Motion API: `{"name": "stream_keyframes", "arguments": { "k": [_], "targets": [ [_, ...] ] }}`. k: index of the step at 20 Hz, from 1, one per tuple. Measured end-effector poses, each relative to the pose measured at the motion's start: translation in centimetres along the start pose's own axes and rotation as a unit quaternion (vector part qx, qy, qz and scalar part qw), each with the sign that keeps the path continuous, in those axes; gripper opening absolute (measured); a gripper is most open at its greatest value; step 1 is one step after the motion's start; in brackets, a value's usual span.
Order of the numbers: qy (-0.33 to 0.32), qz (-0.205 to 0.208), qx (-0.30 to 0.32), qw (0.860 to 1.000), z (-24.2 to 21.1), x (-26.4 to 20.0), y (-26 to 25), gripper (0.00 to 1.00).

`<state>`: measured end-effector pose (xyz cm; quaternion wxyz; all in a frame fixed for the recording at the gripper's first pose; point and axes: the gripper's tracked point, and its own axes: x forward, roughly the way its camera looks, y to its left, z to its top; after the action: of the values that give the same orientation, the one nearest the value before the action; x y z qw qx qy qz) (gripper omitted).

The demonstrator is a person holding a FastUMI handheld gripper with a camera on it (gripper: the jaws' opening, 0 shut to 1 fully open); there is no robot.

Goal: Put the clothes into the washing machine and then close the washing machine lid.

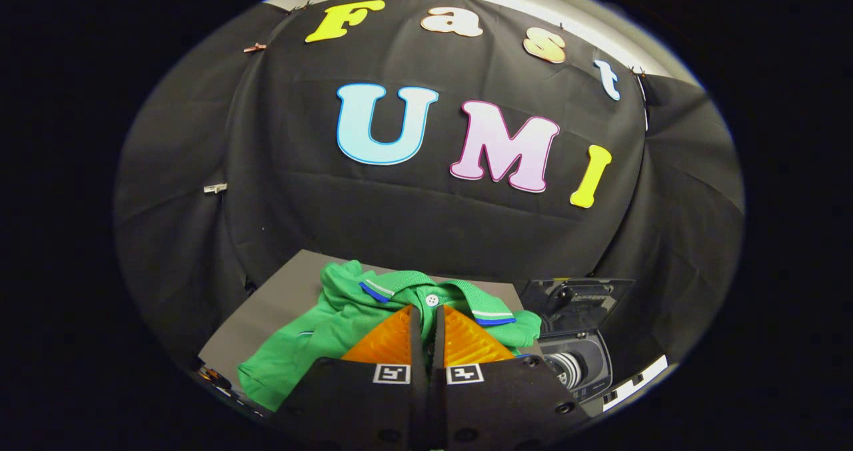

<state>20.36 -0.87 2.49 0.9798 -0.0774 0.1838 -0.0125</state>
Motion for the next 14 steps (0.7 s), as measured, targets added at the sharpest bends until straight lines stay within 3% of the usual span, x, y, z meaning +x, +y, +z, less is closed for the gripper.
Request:
{"name": "stream_keyframes", "arguments": {
  "k": [14],
  "targets": [
    [-0.042,-0.009,-0.001,0.999,2.3,-4.0,-1.1,0.05]
  ]
}}
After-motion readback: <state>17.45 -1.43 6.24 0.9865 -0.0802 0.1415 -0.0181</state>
